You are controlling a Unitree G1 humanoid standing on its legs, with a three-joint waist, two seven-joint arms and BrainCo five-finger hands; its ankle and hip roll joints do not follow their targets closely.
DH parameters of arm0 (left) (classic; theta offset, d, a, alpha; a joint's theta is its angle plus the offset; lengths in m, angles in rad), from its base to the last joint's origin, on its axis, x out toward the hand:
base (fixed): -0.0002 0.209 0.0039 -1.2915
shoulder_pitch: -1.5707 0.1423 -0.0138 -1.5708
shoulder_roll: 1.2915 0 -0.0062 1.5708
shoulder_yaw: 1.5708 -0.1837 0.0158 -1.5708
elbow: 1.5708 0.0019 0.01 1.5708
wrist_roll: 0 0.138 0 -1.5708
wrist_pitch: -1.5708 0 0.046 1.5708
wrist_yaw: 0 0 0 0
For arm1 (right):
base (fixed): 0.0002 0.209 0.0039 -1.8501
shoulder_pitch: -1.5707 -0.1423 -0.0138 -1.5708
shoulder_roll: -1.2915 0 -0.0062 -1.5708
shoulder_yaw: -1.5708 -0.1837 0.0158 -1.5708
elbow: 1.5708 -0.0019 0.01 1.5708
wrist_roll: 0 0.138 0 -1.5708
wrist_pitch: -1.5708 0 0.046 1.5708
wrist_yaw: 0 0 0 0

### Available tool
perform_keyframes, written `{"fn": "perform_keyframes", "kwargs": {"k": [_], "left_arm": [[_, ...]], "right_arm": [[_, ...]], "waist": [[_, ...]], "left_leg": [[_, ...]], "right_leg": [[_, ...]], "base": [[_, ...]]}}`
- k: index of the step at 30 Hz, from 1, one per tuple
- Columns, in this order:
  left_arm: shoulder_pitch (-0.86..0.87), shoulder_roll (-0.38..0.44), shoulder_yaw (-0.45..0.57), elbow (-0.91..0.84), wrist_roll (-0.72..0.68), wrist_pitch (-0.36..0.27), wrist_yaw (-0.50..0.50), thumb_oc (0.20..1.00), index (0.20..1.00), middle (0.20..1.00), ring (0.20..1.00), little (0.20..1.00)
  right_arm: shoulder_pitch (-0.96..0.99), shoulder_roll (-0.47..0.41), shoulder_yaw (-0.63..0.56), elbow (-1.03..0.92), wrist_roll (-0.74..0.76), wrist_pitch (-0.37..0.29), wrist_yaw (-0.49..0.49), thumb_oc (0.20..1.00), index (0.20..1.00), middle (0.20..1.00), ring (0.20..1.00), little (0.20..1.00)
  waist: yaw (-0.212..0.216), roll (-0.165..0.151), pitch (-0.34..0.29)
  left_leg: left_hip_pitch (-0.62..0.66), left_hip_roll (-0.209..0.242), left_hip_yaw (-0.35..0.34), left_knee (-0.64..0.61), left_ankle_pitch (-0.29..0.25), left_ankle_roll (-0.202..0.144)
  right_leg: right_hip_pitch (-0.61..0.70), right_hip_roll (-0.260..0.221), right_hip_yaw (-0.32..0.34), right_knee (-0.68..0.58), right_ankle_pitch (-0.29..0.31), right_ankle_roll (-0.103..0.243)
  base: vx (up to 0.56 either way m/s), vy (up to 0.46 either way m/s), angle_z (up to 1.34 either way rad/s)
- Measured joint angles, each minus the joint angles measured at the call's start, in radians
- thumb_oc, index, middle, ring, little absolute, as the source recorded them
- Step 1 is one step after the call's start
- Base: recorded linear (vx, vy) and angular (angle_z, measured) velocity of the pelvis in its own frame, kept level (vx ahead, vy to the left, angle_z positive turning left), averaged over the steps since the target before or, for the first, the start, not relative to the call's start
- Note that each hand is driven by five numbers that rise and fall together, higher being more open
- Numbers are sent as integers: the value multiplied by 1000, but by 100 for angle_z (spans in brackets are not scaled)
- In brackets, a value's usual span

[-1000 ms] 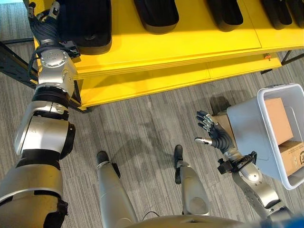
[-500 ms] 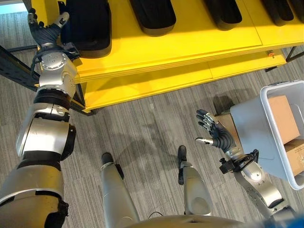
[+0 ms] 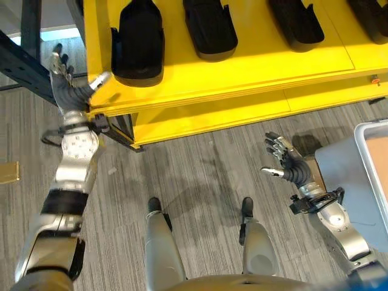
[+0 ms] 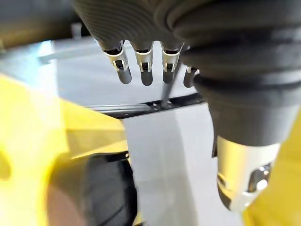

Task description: Move parts from the plastic box to the shelf.

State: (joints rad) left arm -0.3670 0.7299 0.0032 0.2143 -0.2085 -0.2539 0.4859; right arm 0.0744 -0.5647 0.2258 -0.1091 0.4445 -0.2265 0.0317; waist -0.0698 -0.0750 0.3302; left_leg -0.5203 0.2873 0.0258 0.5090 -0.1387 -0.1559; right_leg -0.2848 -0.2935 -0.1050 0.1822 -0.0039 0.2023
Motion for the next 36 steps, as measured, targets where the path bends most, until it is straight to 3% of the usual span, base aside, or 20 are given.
{"fn": "perform_keyframes", "kwargs": {"k": [2,6,7,12,25,36], "left_arm": [[32,53,-6,-13,269,31,-2,1000,1000,1000,1000,1000],[21,126,-48,-12,443,47,-9,1000,1000,1000,1000,1000],[13,183,-107,-10,549,57,-13,1000,1000,1000,1000,1000],[-94,211,-239,38,777,78,-40,1000,1000,1000,1000,1000],[-287,172,-359,195,829,125,-50,1000,1000,1000,1000,1000],[-382,131,-409,358,723,152,-51,1000,1000,1000,1000,1000]], "right_arm": [[-3,0,-24,15,-9,0,6,1000,1000,1000,1000,1000],[4,0,-30,15,-19,0,16,1000,1000,1000,1000,1000],[10,0,-30,14,-21,0,23,1000,1000,1000,1000,1000],[15,-3,-33,7,-36,-1,35,1000,1000,1000,1000,1000],[21,-4,-51,4,-37,-1,24,1000,1000,1000,1000,1000],[32,-6,-56,-16,-36,0,25,1000,1000,1000,1000,1000]], "waist": [[9,20,12],[4,24,13],[4,24,13],[-5,36,17],[-49,39,17],[-56,32,18]], "left_leg": [[54,-4,1,-31,8,-5],[69,-7,9,-58,22,-10],[83,-6,14,-59,24,-11],[108,-7,19,-71,26,-12],[90,-3,24,-60,24,-13],[45,7,22,-15,8,-12]], "right_leg": [[51,-3,-9,-12,-5,4],[52,-4,-10,-12,-7,4],[60,-5,-9,-13,-5,9],[83,-5,-9,-24,-5,9],[52,-5,7,-4,-5,8],[12,3,17,17,-7,6]], "base": [[2,-12,8],[10,-1,2],[22,-6,-3],[0,0,0],[0,7,-2],[2,12,-1]]}}
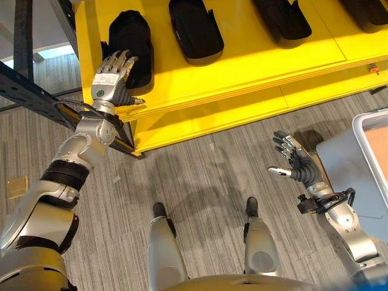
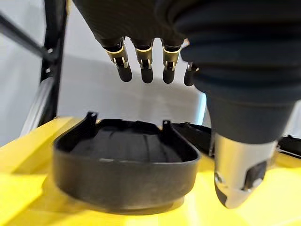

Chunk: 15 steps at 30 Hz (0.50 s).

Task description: Move parts from the plastic box to the shelf.

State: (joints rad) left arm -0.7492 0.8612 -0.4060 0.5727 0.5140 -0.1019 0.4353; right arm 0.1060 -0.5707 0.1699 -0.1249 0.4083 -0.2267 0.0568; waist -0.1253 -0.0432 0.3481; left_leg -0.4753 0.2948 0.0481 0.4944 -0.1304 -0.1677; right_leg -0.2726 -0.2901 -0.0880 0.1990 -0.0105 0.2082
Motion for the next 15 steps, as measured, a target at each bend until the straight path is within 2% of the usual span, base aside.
{"fn": "perform_keyframes", "kwargs": {"k": [3,5,12,15], "left_arm": [[-95,-27,-47,152,-60,8,-3,1000,1000,1000,1000,1000],[-101,-29,-65,159,-86,8,-17,1000,1000,1000,1000,1000],[-159,-56,-69,244,-173,7,-40,1000,1000,1000,1000,1000],[-182,-57,-106,274,-191,5,-48,1000,1000,1000,1000,1000]], "right_arm": [[4,0,0,-16,0,-1,3,1000,1000,1000,1000,1000],[10,0,2,-16,1,-1,9,1000,1000,1000,1000,1000],[14,0,2,-17,3,0,16,1000,1000,1000,1000,1000],[16,0,2,-18,4,0,19,1000,1000,1000,1000,1000]], "waist": [[-10,-9,-3],[-26,-20,-3],[-40,-21,-2],[-47,-24,0]], "left_leg": [[-27,2,-4,17,-7,3],[-37,1,0,31,-13,6],[-65,3,1,46,-15,6],[-67,3,2,50,-17,8]], "right_leg": [[-23,1,3,15,-5,-9],[-34,0,15,15,-3,-9],[-66,0,22,27,0,-3],[-68,0,23,28,0,-3]], "base": [[1,6,-2],[0,37,-9],[-1,8,-2],[0,0,0]]}}
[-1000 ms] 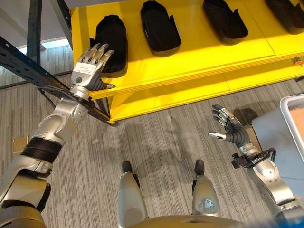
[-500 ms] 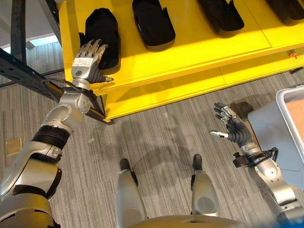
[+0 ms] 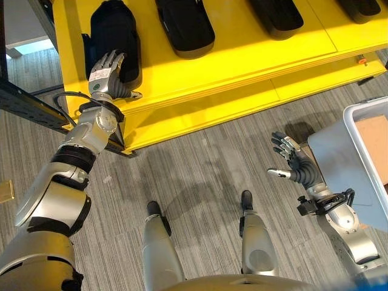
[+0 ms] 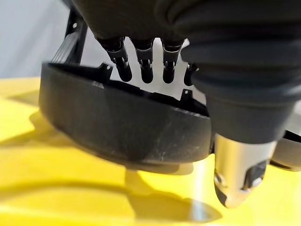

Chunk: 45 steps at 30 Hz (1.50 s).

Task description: Move parts from the plastic box to the shelf.

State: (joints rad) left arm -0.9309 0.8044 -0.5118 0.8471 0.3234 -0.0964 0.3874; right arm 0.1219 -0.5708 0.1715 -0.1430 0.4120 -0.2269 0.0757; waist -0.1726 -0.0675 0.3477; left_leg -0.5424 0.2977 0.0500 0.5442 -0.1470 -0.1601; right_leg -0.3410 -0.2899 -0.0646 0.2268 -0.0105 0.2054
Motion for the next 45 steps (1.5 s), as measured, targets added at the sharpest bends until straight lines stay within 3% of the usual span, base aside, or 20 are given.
{"fn": "perform_keyframes", "kwargs": {"k": [10,13,33,45], "left_arm": [[-66,-12,-24,75,-76,-5,-20,1000,1000,1000,1000,1000],[-71,-12,-17,102,-95,-4,-21,1000,1000,1000,1000,1000],[-131,-11,23,231,-204,1,-38,1000,1000,1000,1000,1000],[-168,-20,85,247,-353,6,-32,1000,1000,1000,1000,1000]], "right_arm": [[10,-6,0,-22,8,0,3,1000,1000,1000,1000,1000],[12,-40,0,-29,9,0,4,1000,1000,1000,1000,1000],[38,-42,-2,-38,37,0,31,1000,1000,1000,1000,1000],[44,-70,-3,-40,39,1,37,1000,1000,1000,1000,1000]], "waist": [[-6,-2,1],[-6,-2,1],[-23,-7,-1],[-32,-12,-6]], "left_leg": [[-29,2,5,19,-7,2],[-29,2,6,19,-7,2],[-60,11,14,46,-19,8],[-78,15,28,61,-25,10]], "right_leg": [[-33,0,12,10,2,4],[-33,0,14,11,2,4],[-70,4,31,27,0,0],[-103,5,51,35,4,4]], "base": [[2,6,-2],[0,0,0],[2,4,-1],[4,6,-3]]}}
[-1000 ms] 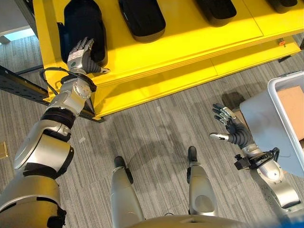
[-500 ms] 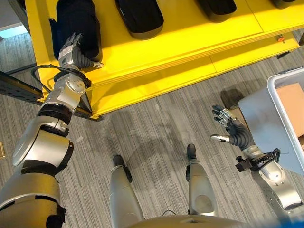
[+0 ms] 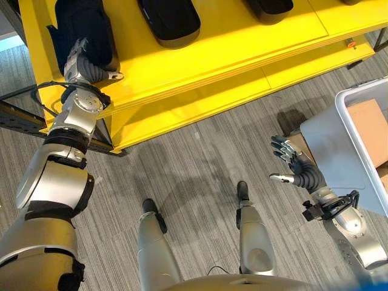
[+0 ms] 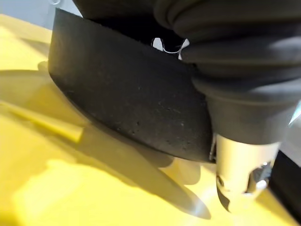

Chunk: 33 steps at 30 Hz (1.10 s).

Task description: Move parts from the plastic box to the shelf.

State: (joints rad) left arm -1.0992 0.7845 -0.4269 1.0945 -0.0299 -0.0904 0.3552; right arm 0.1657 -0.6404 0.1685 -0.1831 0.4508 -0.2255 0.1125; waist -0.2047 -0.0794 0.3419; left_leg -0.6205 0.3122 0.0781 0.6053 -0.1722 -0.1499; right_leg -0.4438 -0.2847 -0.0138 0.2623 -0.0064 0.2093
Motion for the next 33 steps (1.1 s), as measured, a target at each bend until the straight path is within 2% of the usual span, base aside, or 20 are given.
{"fn": "perform_keyframes", "kwargs": {"k": [5,10,25,33], "left_arm": [[-23,-22,14,32,-31,2,0,1000,1000,1000,1000,1000],[-26,-30,19,37,-44,9,0,1000,1000,1000,1000,1000],[-62,-25,12,90,-65,28,0,1000,1000,1000,1000,1000],[-83,-8,-6,108,-49,41,-2,1000,1000,1000,1000,1000]], "right_arm": [[2,0,0,0,2,1,0,1000,1000,1000,1000,1000],[38,-5,0,-2,7,1,0,1000,1000,1000,1000,1000],[69,-11,-3,-29,9,2,6,1000,1000,1000,1000,1000],[77,-38,-28,-35,10,2,14,1000,1000,1000,1000,1000]], "waist": [[-1,0,-1],[-7,-6,-37],[-17,-6,-38],[-24,-5,-38]], "left_leg": [[-2,1,3,7,-2,0],[-27,2,7,12,-3,0],[-26,7,16,11,-11,0],[-27,14,22,24,-18,-2]], "right_leg": [[-4,0,6,2,0,-1],[-35,0,13,14,2,4],[-47,3,27,15,-6,-2],[-54,6,30,20,-4,7]], "base": [[2,2,-1],[4,1,-2],[16,-1,-1],[2,2,-3]]}}
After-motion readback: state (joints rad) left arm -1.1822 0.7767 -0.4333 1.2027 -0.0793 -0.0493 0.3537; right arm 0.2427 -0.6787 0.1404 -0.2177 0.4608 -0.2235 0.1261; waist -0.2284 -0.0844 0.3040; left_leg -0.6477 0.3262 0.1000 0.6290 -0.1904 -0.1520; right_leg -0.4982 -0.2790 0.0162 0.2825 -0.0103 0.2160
